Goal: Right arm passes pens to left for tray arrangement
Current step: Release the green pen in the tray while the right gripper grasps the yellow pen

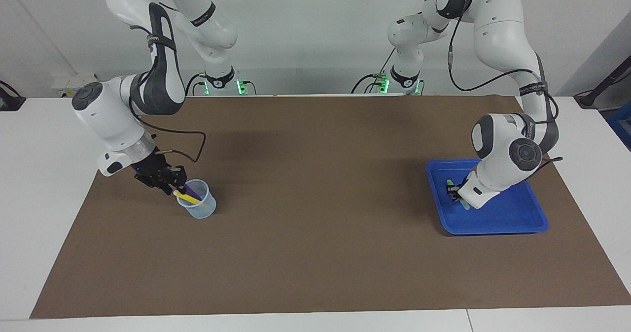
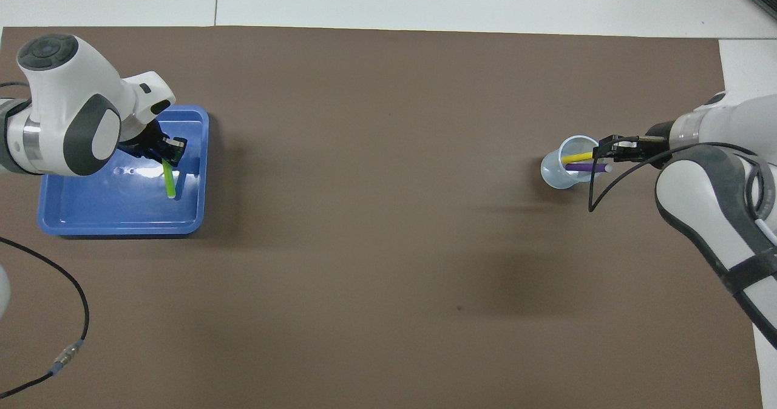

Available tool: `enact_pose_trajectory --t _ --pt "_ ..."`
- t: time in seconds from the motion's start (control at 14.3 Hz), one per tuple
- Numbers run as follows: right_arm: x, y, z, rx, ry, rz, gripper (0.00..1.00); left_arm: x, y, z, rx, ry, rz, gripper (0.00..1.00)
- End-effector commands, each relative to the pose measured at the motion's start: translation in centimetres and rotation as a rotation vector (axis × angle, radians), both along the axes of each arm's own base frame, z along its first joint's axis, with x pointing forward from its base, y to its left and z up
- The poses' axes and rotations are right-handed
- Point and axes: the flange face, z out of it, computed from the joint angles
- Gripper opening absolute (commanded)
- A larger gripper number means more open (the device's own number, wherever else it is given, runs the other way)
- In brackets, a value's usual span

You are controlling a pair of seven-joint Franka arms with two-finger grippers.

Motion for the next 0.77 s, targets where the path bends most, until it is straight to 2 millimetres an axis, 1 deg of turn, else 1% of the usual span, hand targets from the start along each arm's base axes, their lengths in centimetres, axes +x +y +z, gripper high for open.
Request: enact_pose_trajectory --t 0.0,0.07,0.14,0.21,0.28,0.35,0.42,0.49,0.56,0.63,0.7 --pt "0.2 -0.1 -0.9 -0.009 -0.016 0.021 0.43 -1.0 0.7 0.1 0.016 -0.011 -0.013 0.0" --pt "0.1 -0.1 -0.9 -0.008 -0.015 0.02 0.43 -1.1 0.6 -0.2 0.015 -0.019 -0.016 0.05" --pt "0.1 0.0 -0.9 -0.008 -0.014 0.021 0.42 -1.3 0.5 -0.4 0.014 -0.031 -0.018 0.13" --pt "0.1 0.0 -0.9 -0.008 -0.014 0.021 0.41 -1.5 0.4 -0.7 0.013 -0.037 -0.021 0.23" --pt "0.1 0.0 -0.9 -0.008 -0.014 0.021 0.4 -1.6 0.3 -0.9 0.012 -0.039 -0.022 0.38" --pt "0.2 0.0 -0.8 -0.008 -0.015 0.021 0.38 -1.6 0.2 -0.9 0.011 -0.038 -0.025 0.49" --pt "0.2 0.0 -0.8 -0.008 -0.015 0.021 0.32 -1.6 0.2 -0.9 0.012 -0.039 -0.024 0.6" --pt "0.2 0.0 -0.8 -0.008 -0.014 0.02 0.28 -1.7 0.3 -0.9 0.011 -0.035 -0.023 0.61" --pt "0.2 0.1 -0.8 -0.008 -0.014 0.02 0.24 -1.5 0.3 -0.6 0.012 -0.037 -0.021 0.68" --pt "0.2 0.1 -0.9 -0.007 -0.013 0.02 0.21 -1.5 0.3 -0.5 0.011 -0.035 -0.022 0.7" --pt "0.2 0.1 -0.9 -0.007 -0.013 0.02 0.17 -1.4 0.3 -0.4 0.01 -0.038 -0.021 0.76"
